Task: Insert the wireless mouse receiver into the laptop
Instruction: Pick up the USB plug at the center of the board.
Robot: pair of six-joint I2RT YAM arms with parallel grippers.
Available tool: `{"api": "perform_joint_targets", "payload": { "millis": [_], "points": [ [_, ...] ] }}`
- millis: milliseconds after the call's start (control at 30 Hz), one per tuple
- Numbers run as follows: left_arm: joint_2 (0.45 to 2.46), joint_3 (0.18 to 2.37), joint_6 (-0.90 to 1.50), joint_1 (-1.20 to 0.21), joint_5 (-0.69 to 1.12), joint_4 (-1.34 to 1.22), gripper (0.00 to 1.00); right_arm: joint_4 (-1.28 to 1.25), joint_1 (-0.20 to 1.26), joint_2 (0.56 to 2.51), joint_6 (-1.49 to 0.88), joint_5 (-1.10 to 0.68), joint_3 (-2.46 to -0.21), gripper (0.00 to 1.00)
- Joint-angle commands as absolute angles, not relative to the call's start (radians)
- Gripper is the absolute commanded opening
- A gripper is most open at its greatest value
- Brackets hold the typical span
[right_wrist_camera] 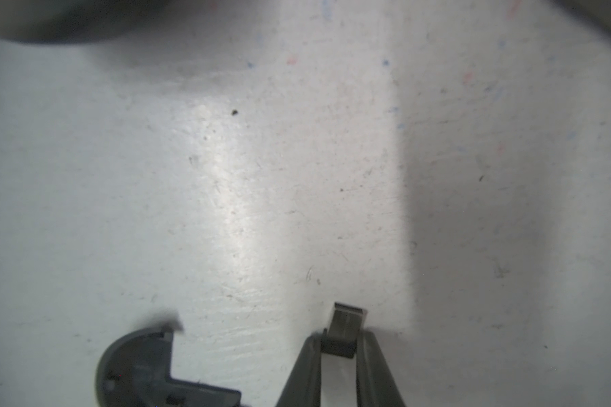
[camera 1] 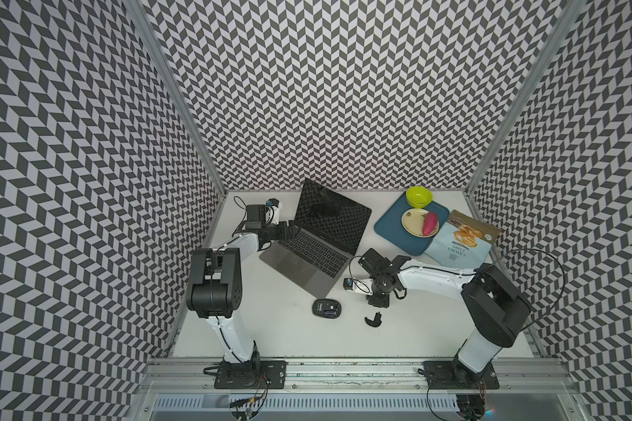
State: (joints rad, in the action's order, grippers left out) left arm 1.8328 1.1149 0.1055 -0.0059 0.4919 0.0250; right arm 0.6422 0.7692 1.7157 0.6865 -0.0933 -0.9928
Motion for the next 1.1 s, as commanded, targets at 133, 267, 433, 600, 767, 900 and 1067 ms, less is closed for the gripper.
{"api": "perform_joint_targets", "payload": {
  "millis": [133,267,433,600,767,900,1067],
  "points": [
    [1.845,1.152,0.095,-0.003,0.489,0.032,0.95,0.663,0.777,1.775,0.651,-0.086,-1.019,0.22],
    [1.848,1.150,0.097,-0.003,0.491,0.029,0.95,0.662,0.781,1.786,0.638,-0.109,-1.027,0.21],
    [1.853,1.152,0.101,-0.002,0.491,0.029,0.95,0.663,0.781,1.804,0.615,-0.122,-1.035,0.22],
    [1.854,1.152,0.100,-0.002,0.489,0.027,0.95,0.667,0.782,1.816,0.605,-0.119,-1.040,0.24],
    [1.856,1.153,0.099,-0.002,0.490,0.025,0.95,0.670,0.781,1.819,0.597,-0.112,-1.041,0.25],
    [1.852,1.151,0.099,-0.002,0.489,0.024,0.95,0.670,0.781,1.811,0.595,-0.082,-1.036,0.23],
    [1.850,1.149,0.101,0.000,0.489,0.023,0.95,0.665,0.780,1.787,0.591,-0.055,-1.013,0.23]
  ]
}}
